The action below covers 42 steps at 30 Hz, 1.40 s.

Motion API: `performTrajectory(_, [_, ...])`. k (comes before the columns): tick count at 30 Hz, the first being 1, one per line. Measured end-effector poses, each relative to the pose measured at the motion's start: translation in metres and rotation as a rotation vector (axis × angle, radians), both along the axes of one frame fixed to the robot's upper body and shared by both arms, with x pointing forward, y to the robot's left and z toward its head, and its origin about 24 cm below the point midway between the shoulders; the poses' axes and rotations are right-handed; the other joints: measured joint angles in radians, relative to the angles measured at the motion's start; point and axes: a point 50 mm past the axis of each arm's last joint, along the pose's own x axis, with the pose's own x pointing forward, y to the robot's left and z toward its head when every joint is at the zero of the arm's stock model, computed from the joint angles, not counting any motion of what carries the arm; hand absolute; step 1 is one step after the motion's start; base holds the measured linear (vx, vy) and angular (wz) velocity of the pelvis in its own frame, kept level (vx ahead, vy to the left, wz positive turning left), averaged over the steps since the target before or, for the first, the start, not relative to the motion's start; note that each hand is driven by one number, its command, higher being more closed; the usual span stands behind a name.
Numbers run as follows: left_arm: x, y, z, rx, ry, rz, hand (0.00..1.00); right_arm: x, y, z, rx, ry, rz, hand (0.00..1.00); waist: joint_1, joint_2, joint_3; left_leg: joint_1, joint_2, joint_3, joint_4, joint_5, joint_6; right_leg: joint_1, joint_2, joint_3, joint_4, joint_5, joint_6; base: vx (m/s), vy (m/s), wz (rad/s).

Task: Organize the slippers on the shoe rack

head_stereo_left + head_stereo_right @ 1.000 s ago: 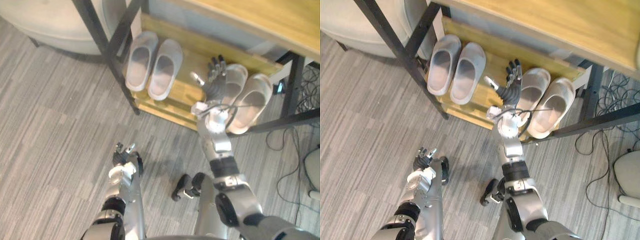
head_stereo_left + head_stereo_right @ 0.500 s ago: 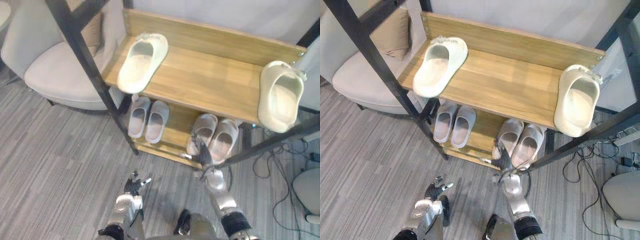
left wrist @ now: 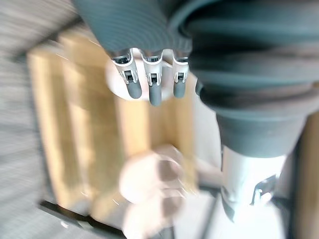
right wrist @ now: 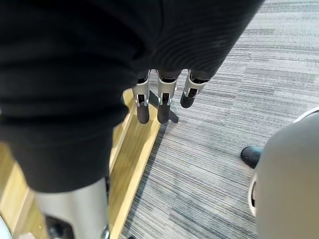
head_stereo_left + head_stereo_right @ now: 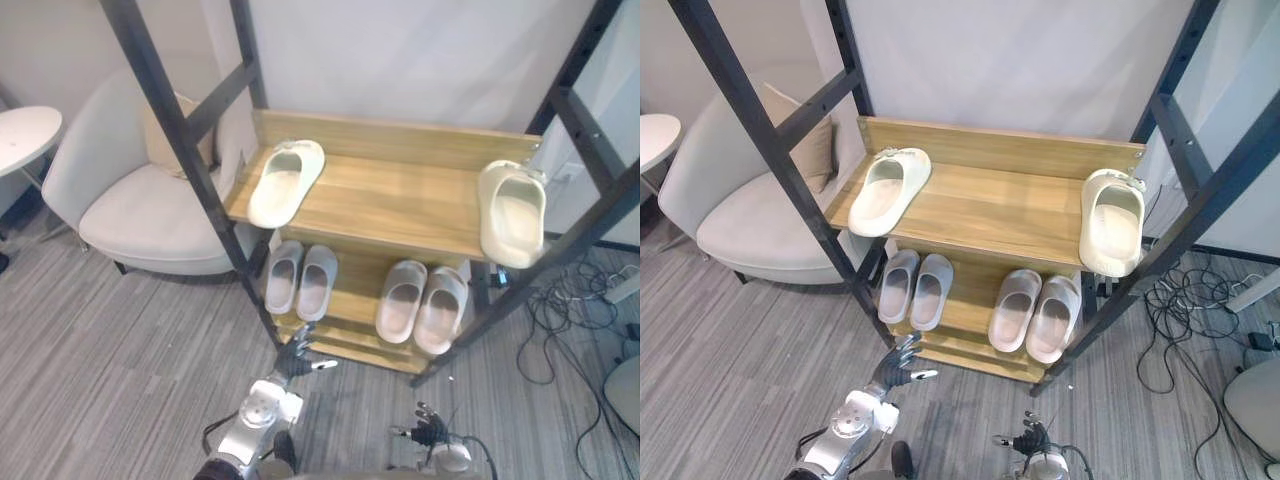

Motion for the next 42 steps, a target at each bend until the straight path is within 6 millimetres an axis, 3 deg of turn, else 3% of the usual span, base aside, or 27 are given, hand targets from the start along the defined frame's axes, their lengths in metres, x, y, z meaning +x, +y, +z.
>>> performTrajectory(2, [-0.002, -0.002, -0.001, -0.008, 0.007, -0.014, 0.00, -0.003, 0.000, -0.001, 0.000, 0.009, -0.003, 0.00, 0.000, -0.003, 0.002, 0.013, 0.001, -0.001, 0.000, -0.001, -0.001, 0.017, 0.005, 0.000, -0.011, 0.001, -0.001, 0.01, -0.015, 0.02])
performTrajectory(5, [0.000, -0.013, 0.021, -0.089, -0.066, -0.045, 0.00, -0.005, -0.001, -0.003, -0.004, 0.021, -0.010, 0.00, 0.001, -0.007, 0.001, 0.017, -0.001, -0.016, 0.000, -0.004, -0.003, 0.031, 0.005, -0.011, -0.011, 0.002, -0.005, 0.04, -0.026, 0.13])
performTrajectory(6, [0.001, -0.018, 0.037, -0.146, -0.116, -0.055, 0.00, -0.006, -0.001, -0.003, -0.004, 0.024, -0.016, 0.00, 0.003, -0.007, 0.001, 0.017, -0.002, -0.019, 0.000, -0.004, -0.003, 0.034, 0.005, -0.014, -0.011, 0.003, -0.003, 0.05, -0.021, 0.15])
performTrajectory(8, [0.005, -0.036, 0.090, -0.341, -0.307, -0.112, 0.00, -0.006, -0.002, -0.004, -0.003, 0.034, -0.022, 0.00, 0.004, -0.008, 0.001, 0.027, -0.007, -0.029, 0.000, -0.005, -0.002, 0.055, 0.005, -0.026, -0.015, 0.003, -0.002, 0.06, -0.028, 0.13])
performTrajectory(10, [0.010, -0.041, 0.114, -0.410, -0.404, -0.130, 0.00, -0.007, -0.001, -0.005, -0.001, 0.046, -0.020, 0.00, 0.004, -0.009, -0.003, 0.048, -0.008, -0.029, -0.001, -0.011, -0.006, 0.081, 0.007, -0.027, -0.030, 0.003, -0.002, 0.05, -0.026, 0.00])
performTrajectory(12, [0.016, -0.042, 0.129, -0.434, -0.463, -0.144, 0.00, -0.007, 0.001, -0.005, -0.003, 0.046, -0.001, 0.00, 0.004, -0.008, -0.004, 0.062, -0.005, -0.028, -0.001, -0.016, -0.011, 0.097, 0.012, -0.025, -0.037, 0.002, -0.004, 0.03, -0.024, -0.05])
performTrajectory(20, [0.039, -0.037, 0.159, -0.424, -0.592, -0.091, 0.00, -0.006, 0.002, -0.005, -0.003, 0.045, 0.016, 0.00, 0.003, -0.013, -0.006, 0.065, 0.004, -0.026, -0.001, -0.020, -0.016, 0.098, 0.021, -0.020, -0.040, -0.001, -0.009, 0.00, -0.007, -0.02])
performTrajectory(25, [0.062, -0.022, 0.187, -0.363, -0.733, 0.006, 0.00, -0.005, 0.003, -0.005, 0.003, 0.047, 0.025, 0.00, 0.001, -0.033, -0.015, 0.066, 0.003, -0.020, -0.001, -0.024, -0.017, 0.097, 0.020, -0.015, -0.044, -0.002, -0.011, 0.00, 0.000, -0.01])
performTrajectory(30, [0.089, -0.005, 0.199, -0.257, -0.790, 0.101, 0.00, -0.005, 0.003, -0.005, 0.004, 0.047, 0.024, 0.00, -0.003, -0.044, -0.020, 0.067, 0.003, -0.014, -0.001, -0.025, -0.018, 0.097, 0.020, -0.012, -0.046, -0.001, -0.013, 0.00, 0.002, -0.02])
performTrajectory(37, [0.133, 0.047, 0.209, -0.019, -0.809, 0.274, 0.00, -0.004, -0.001, -0.004, 0.015, 0.044, 0.013, 0.00, -0.027, -0.049, -0.020, 0.068, 0.003, 0.003, -0.001, -0.034, -0.020, 0.095, 0.022, 0.002, -0.067, 0.008, -0.016, 0.00, 0.007, -0.08])
performTrajectory(40, [0.148, 0.069, 0.222, 0.110, -0.828, 0.324, 0.00, -0.005, -0.003, -0.004, 0.023, 0.046, 0.004, 0.00, -0.034, -0.063, -0.013, 0.067, 0.001, 0.004, -0.001, -0.037, -0.022, 0.095, 0.022, 0.002, -0.071, 0.009, -0.014, 0.04, 0.001, -0.01])
performTrajectory(41, [0.157, 0.084, 0.234, 0.226, -0.846, 0.343, 0.00, -0.006, -0.007, -0.004, 0.025, 0.051, -0.015, 0.00, -0.046, -0.065, -0.010, 0.065, -0.006, 0.007, 0.005, -0.038, -0.023, 0.095, 0.016, 0.003, -0.078, 0.009, -0.015, 0.09, 0.003, -0.04])
performTrajectory(42, [0.158, 0.083, 0.237, 0.231, -0.855, 0.342, 0.00, -0.006, -0.007, -0.004, 0.025, 0.051, -0.015, 0.00, -0.048, -0.065, -0.010, 0.065, -0.007, 0.007, 0.005, -0.038, -0.023, 0.094, 0.015, 0.003, -0.078, 0.009, -0.015, 0.08, 0.006, -0.05])
